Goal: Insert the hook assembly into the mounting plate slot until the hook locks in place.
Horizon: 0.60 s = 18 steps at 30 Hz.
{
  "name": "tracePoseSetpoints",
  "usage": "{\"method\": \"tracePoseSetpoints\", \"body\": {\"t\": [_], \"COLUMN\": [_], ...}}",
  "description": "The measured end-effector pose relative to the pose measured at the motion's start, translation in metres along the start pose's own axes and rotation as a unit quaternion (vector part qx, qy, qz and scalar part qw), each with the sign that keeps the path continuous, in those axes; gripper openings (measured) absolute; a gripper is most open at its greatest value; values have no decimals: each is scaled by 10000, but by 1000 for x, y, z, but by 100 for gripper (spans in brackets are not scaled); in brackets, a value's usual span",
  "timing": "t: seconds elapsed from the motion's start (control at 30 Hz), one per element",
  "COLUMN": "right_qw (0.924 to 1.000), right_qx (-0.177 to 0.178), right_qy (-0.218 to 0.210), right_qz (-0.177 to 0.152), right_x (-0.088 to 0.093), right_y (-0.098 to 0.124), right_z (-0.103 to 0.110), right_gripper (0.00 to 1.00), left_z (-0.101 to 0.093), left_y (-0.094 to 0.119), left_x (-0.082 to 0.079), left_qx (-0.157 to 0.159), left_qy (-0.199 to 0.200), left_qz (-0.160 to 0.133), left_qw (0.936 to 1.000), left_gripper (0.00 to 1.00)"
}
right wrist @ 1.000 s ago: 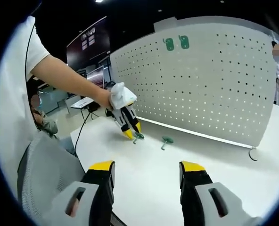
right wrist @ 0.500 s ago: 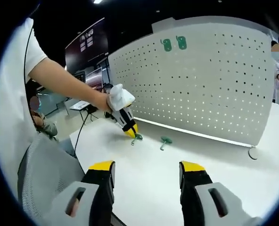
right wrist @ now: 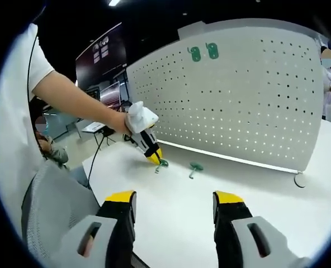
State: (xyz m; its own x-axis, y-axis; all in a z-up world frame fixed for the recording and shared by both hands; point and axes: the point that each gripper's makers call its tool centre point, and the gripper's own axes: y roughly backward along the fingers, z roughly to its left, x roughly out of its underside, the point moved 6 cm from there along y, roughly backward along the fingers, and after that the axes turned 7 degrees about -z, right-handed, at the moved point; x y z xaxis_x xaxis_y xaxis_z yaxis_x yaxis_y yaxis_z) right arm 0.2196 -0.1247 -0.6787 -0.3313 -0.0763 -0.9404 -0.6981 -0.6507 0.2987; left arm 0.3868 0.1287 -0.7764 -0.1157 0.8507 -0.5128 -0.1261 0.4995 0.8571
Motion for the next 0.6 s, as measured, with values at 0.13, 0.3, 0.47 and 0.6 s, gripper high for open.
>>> {"method": "tracePoseSetpoints", "body": {"t": [0.13, 0.3, 0.47, 0.6], "right_qw": [10000, 10000, 10000, 10000], "right_qx": [-29, -81, -86, -90], "right_qy": [-11, 29, 21, 29], "right_qz": [-9, 14, 24, 22], "right_x": [-1, 1, 0, 0], "right_y": [-1, -2, -2, -2], "right_z": [1, 3, 4, 4], "right_gripper": [55, 57, 58, 58], "left_z": [2, 0, 1, 3], "left_y": [1, 4, 10, 15], "left_x": [0, 0, -2, -4], "left_qx": [-17, -65, -192, -283], "left_qy": [193, 227, 404, 398], "left_qz": [-19, -278, -522, -701], "left_qw": [9998, 9993, 9976, 9963], "left_gripper": [2, 2, 1, 1]}}
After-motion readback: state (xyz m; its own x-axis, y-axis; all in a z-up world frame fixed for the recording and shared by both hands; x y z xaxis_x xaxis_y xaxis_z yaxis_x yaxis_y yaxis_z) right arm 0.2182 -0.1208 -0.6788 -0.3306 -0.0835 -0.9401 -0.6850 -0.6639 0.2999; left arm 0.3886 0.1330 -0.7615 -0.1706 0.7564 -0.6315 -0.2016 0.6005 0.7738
